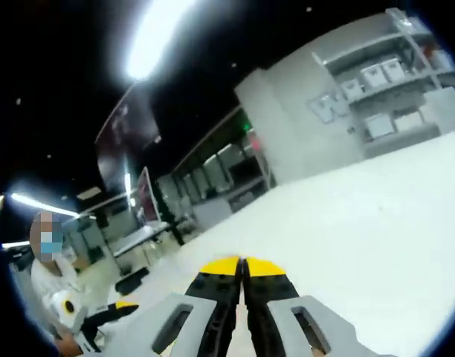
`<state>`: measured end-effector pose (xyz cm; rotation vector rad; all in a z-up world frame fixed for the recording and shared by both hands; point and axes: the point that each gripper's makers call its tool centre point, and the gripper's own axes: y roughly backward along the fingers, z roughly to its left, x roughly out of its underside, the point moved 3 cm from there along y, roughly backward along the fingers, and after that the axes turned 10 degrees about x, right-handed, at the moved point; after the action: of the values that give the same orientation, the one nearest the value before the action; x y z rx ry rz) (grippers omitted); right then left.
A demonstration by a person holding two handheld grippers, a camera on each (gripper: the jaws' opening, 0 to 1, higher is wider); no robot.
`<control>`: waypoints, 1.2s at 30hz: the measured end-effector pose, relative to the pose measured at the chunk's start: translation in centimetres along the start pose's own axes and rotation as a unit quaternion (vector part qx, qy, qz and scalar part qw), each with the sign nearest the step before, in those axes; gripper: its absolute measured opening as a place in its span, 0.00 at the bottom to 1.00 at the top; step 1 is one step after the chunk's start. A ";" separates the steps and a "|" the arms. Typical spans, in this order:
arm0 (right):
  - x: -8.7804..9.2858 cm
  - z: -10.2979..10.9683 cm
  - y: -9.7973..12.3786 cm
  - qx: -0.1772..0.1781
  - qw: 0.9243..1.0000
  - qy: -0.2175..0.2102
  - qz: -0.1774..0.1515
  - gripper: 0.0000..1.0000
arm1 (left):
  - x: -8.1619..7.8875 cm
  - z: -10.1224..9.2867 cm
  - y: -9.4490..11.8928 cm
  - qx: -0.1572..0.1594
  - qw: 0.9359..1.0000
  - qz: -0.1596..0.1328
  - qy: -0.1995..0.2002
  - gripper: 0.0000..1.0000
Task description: Open the resealable bag by pulling the two sides of the seal apart until the entire bag opening is separated and visibly accessible.
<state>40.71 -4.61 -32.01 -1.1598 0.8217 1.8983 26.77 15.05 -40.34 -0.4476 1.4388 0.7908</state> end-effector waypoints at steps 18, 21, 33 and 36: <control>-0.7 -1.0 -2.8 0.013 1.000 0.007 0.007 0.00 | 0.2 0.7 0.3 -0.005 1.000 0.003 0.005 0.99; -0.9 -1.3 -3.3 0.017 1.000 0.008 0.007 0.00 | 0.3 0.8 0.2 -0.006 1.000 0.005 0.004 0.99; -1.6 -2.4 -5.5 0.030 0.999 0.013 0.016 0.00 | 0.4 1.1 0.4 -0.008 1.000 0.004 0.007 0.99; -1.8 -2.7 -5.9 0.031 0.999 0.006 0.016 0.00 | 0.3 1.1 0.4 -0.007 1.000 0.004 0.006 0.98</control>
<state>47.46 -4.27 -32.23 -1.1268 0.9041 1.8811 27.22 16.18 -40.45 -0.4583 1.4485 0.8072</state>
